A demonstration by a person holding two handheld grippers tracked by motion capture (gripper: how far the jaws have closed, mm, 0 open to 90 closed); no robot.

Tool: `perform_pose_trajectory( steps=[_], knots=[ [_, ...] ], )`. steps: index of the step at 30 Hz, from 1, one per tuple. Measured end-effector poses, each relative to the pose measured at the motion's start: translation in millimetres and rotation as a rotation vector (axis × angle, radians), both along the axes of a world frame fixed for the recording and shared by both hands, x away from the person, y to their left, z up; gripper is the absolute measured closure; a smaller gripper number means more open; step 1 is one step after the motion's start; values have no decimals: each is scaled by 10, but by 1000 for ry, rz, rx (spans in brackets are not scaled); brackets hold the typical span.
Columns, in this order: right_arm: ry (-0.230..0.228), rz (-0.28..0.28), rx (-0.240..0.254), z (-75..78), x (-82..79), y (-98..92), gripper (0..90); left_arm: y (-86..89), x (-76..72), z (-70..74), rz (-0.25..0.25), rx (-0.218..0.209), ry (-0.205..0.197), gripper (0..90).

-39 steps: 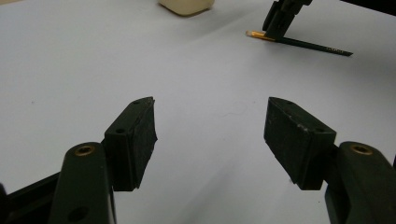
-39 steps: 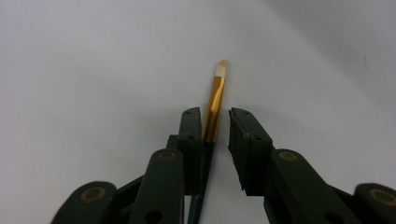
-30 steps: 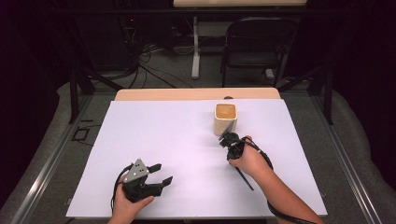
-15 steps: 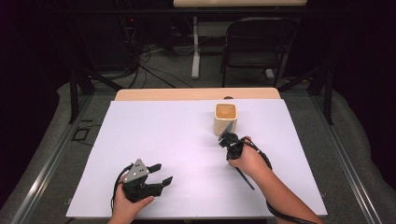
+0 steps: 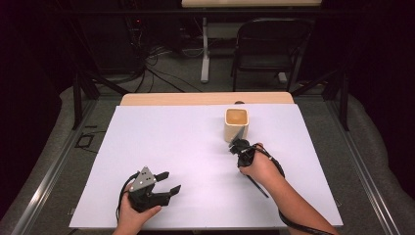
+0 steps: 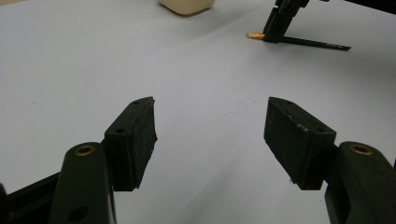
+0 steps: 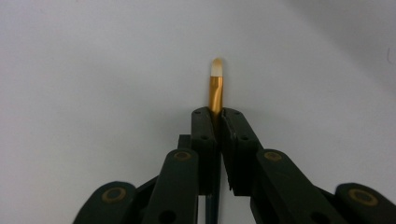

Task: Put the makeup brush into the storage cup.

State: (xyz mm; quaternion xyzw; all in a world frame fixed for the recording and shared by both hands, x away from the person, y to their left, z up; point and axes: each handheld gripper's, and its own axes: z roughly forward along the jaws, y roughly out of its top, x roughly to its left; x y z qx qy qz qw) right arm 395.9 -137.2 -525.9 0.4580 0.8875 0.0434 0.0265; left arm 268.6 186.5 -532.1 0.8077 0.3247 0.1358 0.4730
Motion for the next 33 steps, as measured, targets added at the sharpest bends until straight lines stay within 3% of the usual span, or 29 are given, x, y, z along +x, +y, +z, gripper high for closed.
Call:
perform_pose_trajectory(
  steps=[2,3,4,7,10,11,13,15,16,17,20,21,22,23,26,27,30,31,32,33],
  knots=[
    [18,-4,7,12,3,-2,834,-3,-1,-2,1,-3,3,341],
    [-5,-4,24,-6,-2,-8,834,-5,-1,-4,2,-5,1,341],
    [2,1,8,11,1,-9,834,-5,0,-4,1,-6,2,341],
    [-3,-2,18,37,-2,-13,835,-5,2,-5,2,-6,3,341],
    [-40,-9,60,46,-15,-19,835,-6,0,-5,1,-6,3,341],
    [-15,6,29,97,-5,-24,835,-6,-1,-2,1,-2,3,341],
    [-24,2,41,100,-10,-26,836,-6,-1,-2,0,-3,3,341],
    [-63,-34,99,98,-40,-24,836,-6,-3,-2,1,-3,4,341],
    [-46,5,69,145,-21,-43,836,-6,-3,-2,0,-4,5,341],
    [-41,4,63,176,-24,-45,836,-6,-3,-2,1,-5,5,341],
    [-68,-12,110,232,-53,-57,837,-6,-1,-3,0,-5,4,341],
    [-50,-30,102,262,-67,-53,837,-4,2,-2,-3,0,1,341],
    [-79,-8,127,267,-67,-71,837,-4,2,-3,-2,0,1,341],
    [-68,-2,120,295,-71,-77,837,-6,2,-4,-2,-2,3,341],
    [-94,-8,166,340,-106,-96,837,-10,1,-7,-1,-5,3,341],
    [-78,-1,154,383,-112,-105,837,-10,1,-7,-1,-5,3,341],
    [-92,2,177,451,-147,-118,838,-15,0,-8,-1,-5,4,341],
    [-89,-21,178,481,-174,-111,838,-16,-2,-7,-1,-3,4,341],
    [-117,6,201,487,-174,-125,838,-17,-2,-7,-1,-3,4,341],
    [-114,10,194,524,-186,-124,838,-16,-1,-8,0,-4,4,341]
  ],
)
